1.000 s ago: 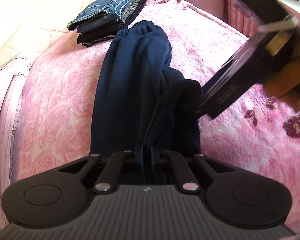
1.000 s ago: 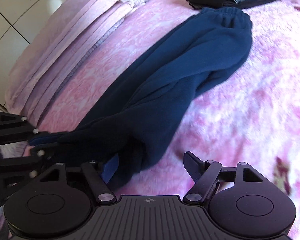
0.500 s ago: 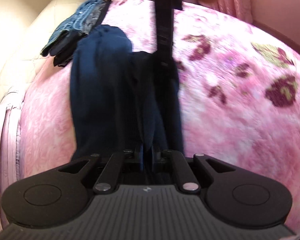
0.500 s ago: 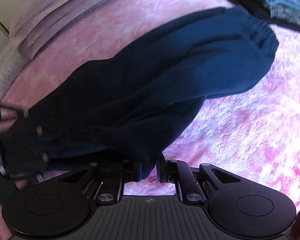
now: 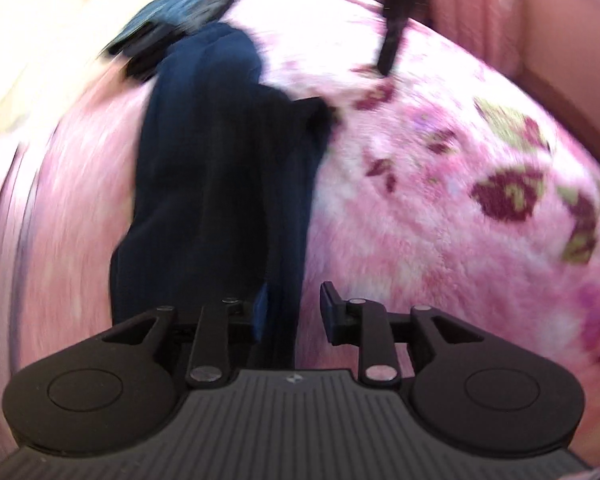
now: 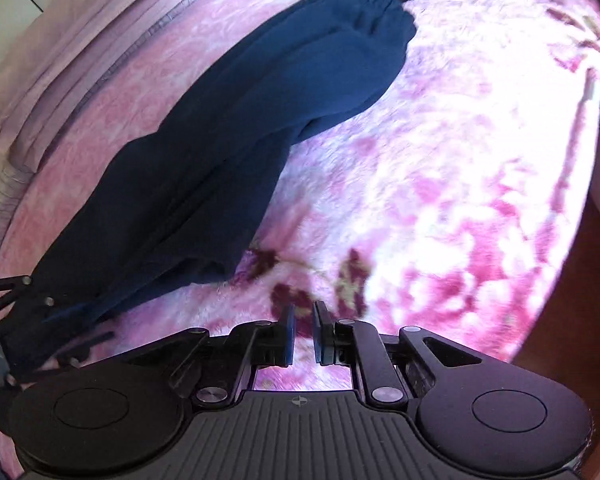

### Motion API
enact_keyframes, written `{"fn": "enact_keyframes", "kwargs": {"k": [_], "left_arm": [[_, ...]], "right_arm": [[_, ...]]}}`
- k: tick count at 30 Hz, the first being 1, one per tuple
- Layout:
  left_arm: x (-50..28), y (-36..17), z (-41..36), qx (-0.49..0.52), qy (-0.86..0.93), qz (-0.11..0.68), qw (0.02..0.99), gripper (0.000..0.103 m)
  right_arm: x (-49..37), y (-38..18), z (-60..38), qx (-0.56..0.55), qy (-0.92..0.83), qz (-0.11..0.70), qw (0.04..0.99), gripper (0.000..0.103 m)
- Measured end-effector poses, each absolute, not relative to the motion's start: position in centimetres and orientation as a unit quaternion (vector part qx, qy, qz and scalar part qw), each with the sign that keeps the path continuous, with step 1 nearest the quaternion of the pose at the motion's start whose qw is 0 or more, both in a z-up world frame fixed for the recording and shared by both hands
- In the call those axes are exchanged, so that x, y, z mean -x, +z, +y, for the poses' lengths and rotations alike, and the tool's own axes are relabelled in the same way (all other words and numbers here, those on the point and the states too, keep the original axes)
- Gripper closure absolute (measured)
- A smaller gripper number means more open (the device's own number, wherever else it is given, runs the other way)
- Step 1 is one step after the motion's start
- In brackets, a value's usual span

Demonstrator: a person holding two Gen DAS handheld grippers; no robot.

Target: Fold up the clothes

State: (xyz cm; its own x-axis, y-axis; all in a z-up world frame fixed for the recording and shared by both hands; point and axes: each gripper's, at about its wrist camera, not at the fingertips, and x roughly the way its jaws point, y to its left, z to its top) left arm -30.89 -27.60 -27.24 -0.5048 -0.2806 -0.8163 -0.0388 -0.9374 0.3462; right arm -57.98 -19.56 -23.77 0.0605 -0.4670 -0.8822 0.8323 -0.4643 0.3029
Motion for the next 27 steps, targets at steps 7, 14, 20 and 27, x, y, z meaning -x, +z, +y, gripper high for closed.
{"fn": "enact_keyframes", "kwargs": {"k": [7, 14, 20, 27], "left_arm": [[27.1, -24.1, -35.1, -0.49, -0.849, -0.011, 0.198, 0.074], [27.9, -26.1, -43.9, -0.486, -0.844, 0.071, 0.214, 0.072], [28.0, -29.4, -48.5, -0.523, -0.825, 0.11, 0.185, 0.072], [26.9, -30.0, -49.5, -0.53, -0.824, 0.115, 0.167, 0.07]], "right_arm": [[56.6, -18.3, -25.0, -0.43, -0.643, 0.247, 0.584, 0.071], [54.1, -17.8, -38.0, -0.254, -0.453, 0.388, 0.761, 0.041], [53.3, -22.2, -47.5, -0.182, -0.276, 0.5, 0.8, 0.041], [54.4, -26.4, -50.0, -0.165, -0.164, 0.552, 0.801, 0.066]]}}
